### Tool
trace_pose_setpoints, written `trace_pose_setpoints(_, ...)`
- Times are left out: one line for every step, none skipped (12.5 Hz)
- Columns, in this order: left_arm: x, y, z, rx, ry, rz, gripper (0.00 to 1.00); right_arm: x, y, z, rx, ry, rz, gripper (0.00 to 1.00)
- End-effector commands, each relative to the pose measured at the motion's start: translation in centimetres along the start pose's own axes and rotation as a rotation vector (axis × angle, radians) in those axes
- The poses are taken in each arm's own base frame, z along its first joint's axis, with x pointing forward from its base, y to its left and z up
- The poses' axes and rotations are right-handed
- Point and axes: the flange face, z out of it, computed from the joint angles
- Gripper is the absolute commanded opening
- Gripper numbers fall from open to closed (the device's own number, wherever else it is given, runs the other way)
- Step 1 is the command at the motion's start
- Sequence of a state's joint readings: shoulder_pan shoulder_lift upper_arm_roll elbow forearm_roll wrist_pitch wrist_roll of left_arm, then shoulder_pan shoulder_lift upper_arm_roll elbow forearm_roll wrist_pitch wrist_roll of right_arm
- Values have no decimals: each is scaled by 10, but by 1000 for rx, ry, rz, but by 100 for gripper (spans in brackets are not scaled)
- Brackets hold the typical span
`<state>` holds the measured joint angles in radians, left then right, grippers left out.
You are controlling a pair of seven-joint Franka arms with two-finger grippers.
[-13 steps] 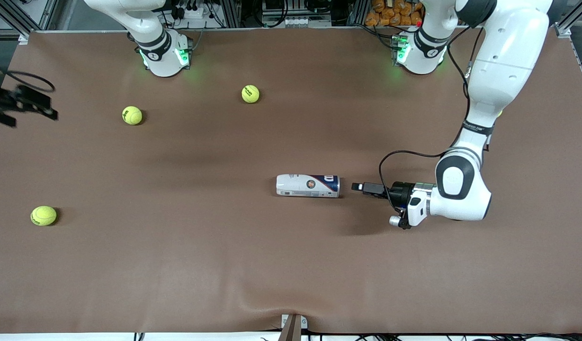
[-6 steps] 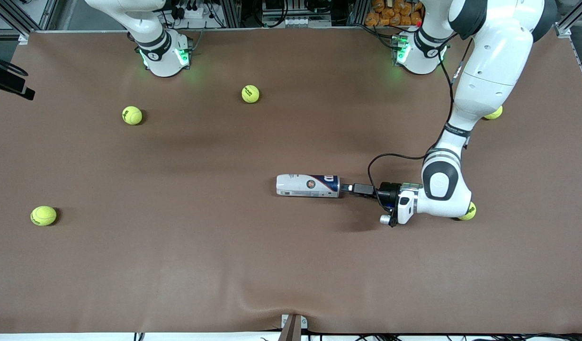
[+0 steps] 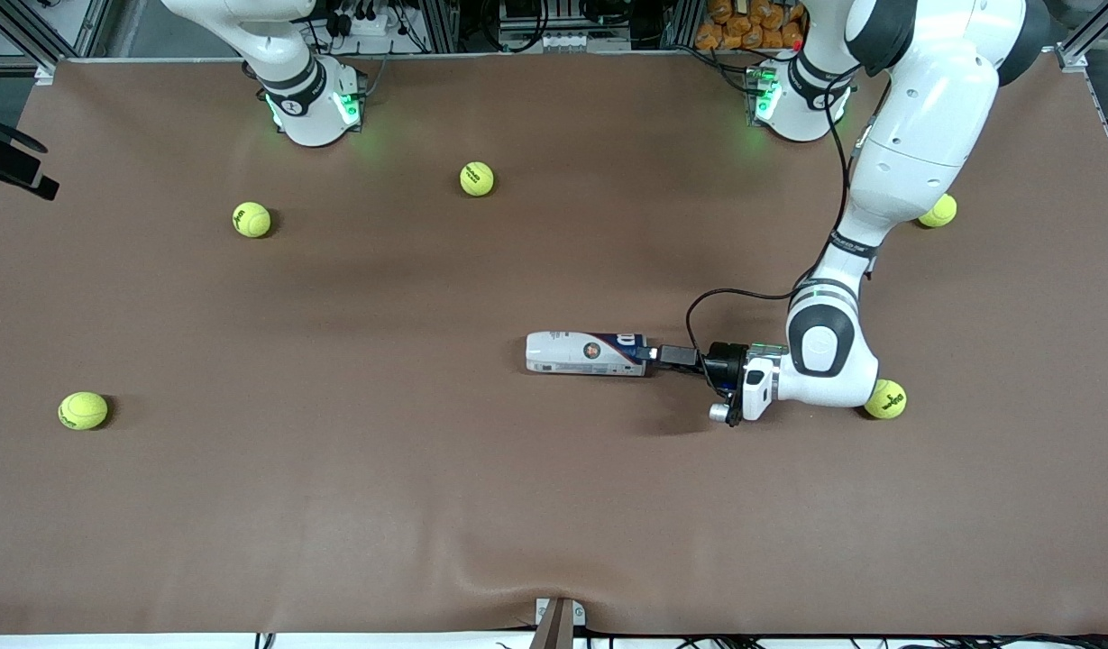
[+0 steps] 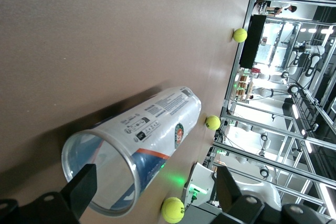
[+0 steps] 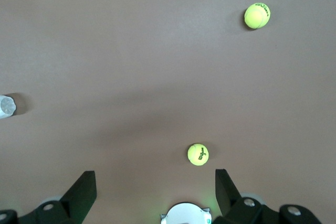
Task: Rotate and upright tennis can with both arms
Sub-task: 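Grasp the open end of the can with the left gripper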
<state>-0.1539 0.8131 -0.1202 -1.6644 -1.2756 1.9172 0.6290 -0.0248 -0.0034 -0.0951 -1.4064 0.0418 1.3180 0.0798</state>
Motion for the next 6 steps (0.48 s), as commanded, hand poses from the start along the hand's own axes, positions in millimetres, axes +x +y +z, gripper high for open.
trace_pose_setpoints(-1,4,13,-14,35,8,97,0,-14,-5,-3,9,-7,100)
trace_pose_setpoints(-2,6,18,-20,35,6,93,-1,-25,-5,-8,9,-29,100)
trace_pose_setpoints(-2,8,21,-18,42,6,89,-1,-29,-5,-16,9,-36,100)
trace_pose_setpoints(-2,7,20,-17,43,6,85,-1,-29,-4,-16,8,-36,100)
trace_pose_setpoints(-2,8,21,-16,43,6,78,-1,-29,-2,-15,2,-36,100)
trace_pose_setpoints(-2,6,20,-17,44,4,67,-1,-30,-2,-14,3,-38,100)
